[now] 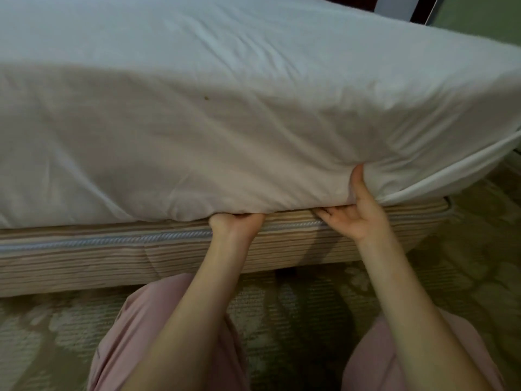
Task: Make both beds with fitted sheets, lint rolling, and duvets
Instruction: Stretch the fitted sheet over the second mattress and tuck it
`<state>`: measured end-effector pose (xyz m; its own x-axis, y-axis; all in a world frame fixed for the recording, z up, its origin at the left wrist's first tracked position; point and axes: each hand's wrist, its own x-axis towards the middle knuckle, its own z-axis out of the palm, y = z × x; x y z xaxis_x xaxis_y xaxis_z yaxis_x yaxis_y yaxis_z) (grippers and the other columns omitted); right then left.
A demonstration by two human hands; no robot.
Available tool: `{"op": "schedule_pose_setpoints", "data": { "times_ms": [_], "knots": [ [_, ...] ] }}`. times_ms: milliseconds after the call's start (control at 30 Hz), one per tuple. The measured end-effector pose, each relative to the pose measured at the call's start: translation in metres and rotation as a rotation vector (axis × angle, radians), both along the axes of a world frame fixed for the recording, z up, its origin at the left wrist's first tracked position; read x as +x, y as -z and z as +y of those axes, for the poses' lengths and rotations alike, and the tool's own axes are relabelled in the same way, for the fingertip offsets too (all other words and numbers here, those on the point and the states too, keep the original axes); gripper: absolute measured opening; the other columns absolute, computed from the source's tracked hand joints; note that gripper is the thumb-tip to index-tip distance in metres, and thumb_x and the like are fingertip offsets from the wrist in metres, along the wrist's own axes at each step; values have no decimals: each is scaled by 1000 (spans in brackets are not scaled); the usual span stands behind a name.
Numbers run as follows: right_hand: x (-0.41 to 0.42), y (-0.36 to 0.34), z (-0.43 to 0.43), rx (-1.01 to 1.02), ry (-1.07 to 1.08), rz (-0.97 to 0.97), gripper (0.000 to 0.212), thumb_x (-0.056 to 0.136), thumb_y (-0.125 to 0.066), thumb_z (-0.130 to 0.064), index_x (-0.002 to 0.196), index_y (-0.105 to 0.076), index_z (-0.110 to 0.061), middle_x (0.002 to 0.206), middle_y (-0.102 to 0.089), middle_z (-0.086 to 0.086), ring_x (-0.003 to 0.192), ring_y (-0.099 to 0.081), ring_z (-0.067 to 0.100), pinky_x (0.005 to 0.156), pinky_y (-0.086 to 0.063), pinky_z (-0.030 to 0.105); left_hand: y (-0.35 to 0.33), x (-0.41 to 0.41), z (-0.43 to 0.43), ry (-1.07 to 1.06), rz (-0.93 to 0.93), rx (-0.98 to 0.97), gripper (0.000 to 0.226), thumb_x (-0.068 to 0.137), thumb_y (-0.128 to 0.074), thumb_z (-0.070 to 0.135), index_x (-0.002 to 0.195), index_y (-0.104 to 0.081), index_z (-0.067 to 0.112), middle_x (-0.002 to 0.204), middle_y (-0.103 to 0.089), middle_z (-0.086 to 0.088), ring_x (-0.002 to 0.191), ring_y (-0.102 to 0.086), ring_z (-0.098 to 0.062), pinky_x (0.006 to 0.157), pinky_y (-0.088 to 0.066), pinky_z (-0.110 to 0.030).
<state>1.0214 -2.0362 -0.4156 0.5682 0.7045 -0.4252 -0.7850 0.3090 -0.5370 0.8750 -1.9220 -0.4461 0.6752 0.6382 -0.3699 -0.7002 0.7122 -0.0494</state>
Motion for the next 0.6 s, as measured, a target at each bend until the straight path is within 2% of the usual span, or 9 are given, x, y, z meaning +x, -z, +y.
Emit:
{"op": "schedule_pose_setpoints", "data": {
  "times_ms": [100,167,267,400,500,600],
  "knots": [
    [9,9,-14,-67,23,11,123,22,-97,-19,133,-46,-4,127,-57,19,111,-57,34,105,-37,50,-7,-8,-10,-10,56,-66,47,101,-27,32,134,-51,9,138,-49,-20,131,-41,-37,111,-28,-51],
    [10,12,-18,-39,14,26,130,13,-97,-14,132,-45,-2,126,-57,19,111,-56,34,110,-33,49,-9,-12,-20,0,148,-124,44,103,-26,26,133,-50,6,138,-49,-19,131,-43,-34,111,-29,-48],
    [3,16,-11,12,19,29,127,16,-97,-19,131,-47,-3,123,-60,17,113,-58,31,111,-32,48,-10,-13,-32,59,237,-145,46,103,-23,27,133,-48,3,139,-48,-17,134,-40,-30,113,-25,-44],
    [-5,23,3,79,98,51,119,16,-97,-24,126,-54,-8,117,-66,13,109,-61,30,103,-42,49,-11,-7,-26,65,191,-123,46,101,-27,31,132,-51,7,137,-51,-16,131,-43,-31,112,-25,-47],
    [-7,29,10,145,107,60,119,20,-98,-27,130,-55,-16,118,-67,10,112,-60,28,101,-44,49,-5,-1,-22,86,160,-85,49,100,-24,34,132,-52,10,137,-51,-16,130,-43,-32,110,-24,-48],
    [-5,35,12,204,78,68,112,28,-97,-28,131,-54,-16,120,-66,11,115,-59,29,102,-42,50,0,0,-21,76,110,-81,50,99,-24,36,129,-54,10,133,-54,-17,127,-45,-34,110,-24,-50]
  ]
}}
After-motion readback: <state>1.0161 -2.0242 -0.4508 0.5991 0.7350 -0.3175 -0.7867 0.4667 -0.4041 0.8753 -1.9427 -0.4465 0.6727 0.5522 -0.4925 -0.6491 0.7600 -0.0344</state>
